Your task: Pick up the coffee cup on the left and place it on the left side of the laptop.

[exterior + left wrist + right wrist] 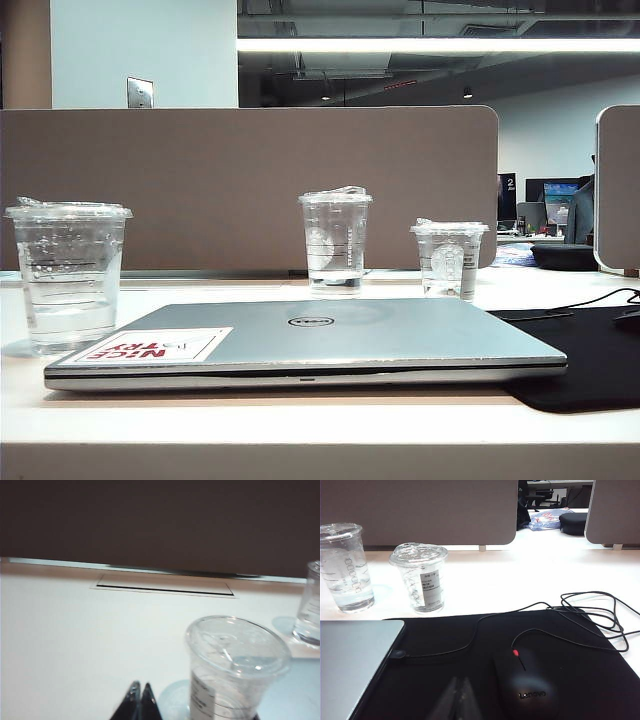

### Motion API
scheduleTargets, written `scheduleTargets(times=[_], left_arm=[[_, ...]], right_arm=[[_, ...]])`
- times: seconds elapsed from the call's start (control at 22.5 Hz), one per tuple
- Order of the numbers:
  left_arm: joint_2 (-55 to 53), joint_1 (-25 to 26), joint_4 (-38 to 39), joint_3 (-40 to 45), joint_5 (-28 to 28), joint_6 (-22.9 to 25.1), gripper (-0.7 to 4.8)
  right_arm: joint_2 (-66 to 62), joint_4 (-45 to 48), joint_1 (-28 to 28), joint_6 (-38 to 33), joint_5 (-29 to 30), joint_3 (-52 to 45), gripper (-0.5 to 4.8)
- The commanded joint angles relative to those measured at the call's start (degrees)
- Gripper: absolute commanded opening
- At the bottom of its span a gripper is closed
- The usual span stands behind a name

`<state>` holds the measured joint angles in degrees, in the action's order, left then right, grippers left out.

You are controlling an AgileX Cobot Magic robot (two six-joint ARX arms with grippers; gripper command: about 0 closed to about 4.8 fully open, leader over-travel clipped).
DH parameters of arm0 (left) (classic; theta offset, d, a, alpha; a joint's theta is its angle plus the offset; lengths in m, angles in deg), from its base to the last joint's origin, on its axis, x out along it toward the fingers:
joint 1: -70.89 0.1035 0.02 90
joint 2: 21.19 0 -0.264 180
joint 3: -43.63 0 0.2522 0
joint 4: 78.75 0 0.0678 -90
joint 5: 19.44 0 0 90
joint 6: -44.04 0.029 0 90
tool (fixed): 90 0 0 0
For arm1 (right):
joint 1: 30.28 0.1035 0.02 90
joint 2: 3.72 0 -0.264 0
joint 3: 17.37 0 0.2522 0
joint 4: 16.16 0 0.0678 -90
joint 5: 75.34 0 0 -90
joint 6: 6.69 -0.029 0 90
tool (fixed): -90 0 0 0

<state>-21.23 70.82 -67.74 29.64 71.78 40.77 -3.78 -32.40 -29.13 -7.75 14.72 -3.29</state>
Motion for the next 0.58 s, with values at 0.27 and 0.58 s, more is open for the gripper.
scheduleTargets(times=[0.27, 0.58], left_arm=[[-0.04, -1.25, 0.37, -0.2, 0.04, 4.94, -0.04], [-0.04, -1.25, 0.5, -0.2, 0.07, 4.72, -0.05]], right_arm=[[0.09, 0.96, -0.04, -0.22, -0.09, -0.24, -0.04], [0.09, 0.96, -0.04, -0.22, -0.09, -0.24, -0.04]])
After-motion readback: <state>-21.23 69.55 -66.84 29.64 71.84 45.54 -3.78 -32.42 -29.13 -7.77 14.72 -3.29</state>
